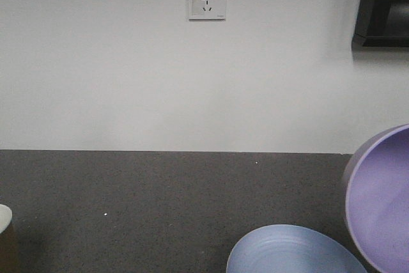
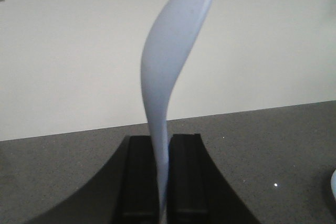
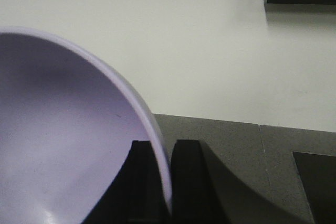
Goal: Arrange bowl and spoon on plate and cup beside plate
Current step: 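Lower the lilac bowl onto the blue plate and release with right gripper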
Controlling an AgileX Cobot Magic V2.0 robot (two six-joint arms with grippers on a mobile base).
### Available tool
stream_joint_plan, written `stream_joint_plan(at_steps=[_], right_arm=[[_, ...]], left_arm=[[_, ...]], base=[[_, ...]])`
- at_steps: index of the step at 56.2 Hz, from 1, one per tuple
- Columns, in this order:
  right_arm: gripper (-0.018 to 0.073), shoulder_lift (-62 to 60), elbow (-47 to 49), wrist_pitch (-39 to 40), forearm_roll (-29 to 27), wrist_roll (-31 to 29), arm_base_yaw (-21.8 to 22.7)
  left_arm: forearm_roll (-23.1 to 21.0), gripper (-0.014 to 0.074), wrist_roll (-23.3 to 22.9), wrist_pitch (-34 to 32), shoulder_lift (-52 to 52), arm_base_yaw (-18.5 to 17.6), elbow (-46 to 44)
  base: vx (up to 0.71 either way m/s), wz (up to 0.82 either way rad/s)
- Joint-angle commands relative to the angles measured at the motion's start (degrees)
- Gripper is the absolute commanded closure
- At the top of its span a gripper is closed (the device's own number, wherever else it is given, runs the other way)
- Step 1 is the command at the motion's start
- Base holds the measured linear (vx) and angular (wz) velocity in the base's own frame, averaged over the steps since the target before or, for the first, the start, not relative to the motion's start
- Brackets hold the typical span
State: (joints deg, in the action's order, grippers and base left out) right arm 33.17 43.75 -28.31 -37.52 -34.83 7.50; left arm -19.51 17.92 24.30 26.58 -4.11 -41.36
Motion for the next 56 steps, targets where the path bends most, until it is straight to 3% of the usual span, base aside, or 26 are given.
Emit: stream_joint_plan(at_steps=[1, 45, 56], right_arm=[[0.0568, 0.1, 1.6, 4.7, -1.5, -0.4, 0.3], [0.0568, 0.9, 1.6, 5.6, -3.7, -0.2, 0.2], [0.0568, 6.9, 2.7, 1.6, -5.0, 3.6, 0.2]], left_arm=[[-1.0, 0.0594, -0.1, -5.0, 0.4, -0.3, -1.5], [-1.0, 0.0594, -0.2, -5.0, 0.4, -0.3, -1.5], [-2.7, 0.0594, -2.6, -4.7, 0.4, -0.3, -1.5]], base=[[0.0, 0.0], [0.0, 0.0], [0.0, 0.0]])
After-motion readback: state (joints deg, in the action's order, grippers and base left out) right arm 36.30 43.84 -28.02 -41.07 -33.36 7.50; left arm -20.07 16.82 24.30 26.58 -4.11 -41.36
